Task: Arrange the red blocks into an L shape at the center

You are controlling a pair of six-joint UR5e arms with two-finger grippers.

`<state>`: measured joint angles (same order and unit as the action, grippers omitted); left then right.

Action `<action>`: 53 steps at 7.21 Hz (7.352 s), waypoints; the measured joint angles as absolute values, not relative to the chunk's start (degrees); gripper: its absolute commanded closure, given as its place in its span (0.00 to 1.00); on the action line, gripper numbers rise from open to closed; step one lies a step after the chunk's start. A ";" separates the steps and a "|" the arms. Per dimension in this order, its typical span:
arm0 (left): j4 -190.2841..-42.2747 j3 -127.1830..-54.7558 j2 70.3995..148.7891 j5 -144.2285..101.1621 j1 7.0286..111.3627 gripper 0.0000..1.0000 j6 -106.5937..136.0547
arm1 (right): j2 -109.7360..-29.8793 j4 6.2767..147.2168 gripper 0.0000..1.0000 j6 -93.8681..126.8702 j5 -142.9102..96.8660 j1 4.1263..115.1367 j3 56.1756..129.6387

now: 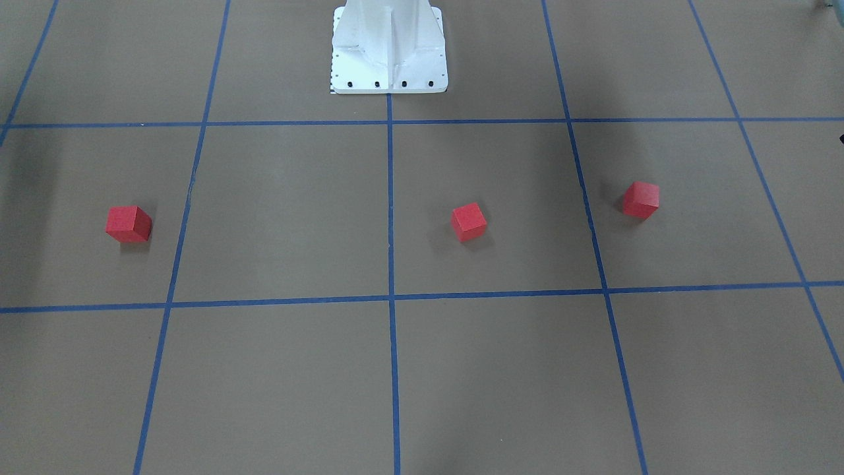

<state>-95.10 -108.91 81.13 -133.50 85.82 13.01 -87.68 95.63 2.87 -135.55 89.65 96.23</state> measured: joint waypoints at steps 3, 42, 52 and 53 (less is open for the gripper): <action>-94.98 -108.58 80.99 -133.68 85.78 0.00 12.83 | -87.90 95.68 0.00 3.07 -135.74 89.54 95.35; -95.54 -108.06 79.14 -138.69 84.82 0.00 12.66 | -44.02 88.40 1.00 81.02 -104.28 25.13 89.21; -95.44 -108.29 79.12 -138.68 84.82 0.00 12.66 | -44.88 85.36 0.00 81.91 -103.61 23.74 86.58; -95.39 -108.39 79.11 -138.69 84.82 0.00 12.66 | -44.93 85.38 0.00 81.88 -102.72 23.39 86.65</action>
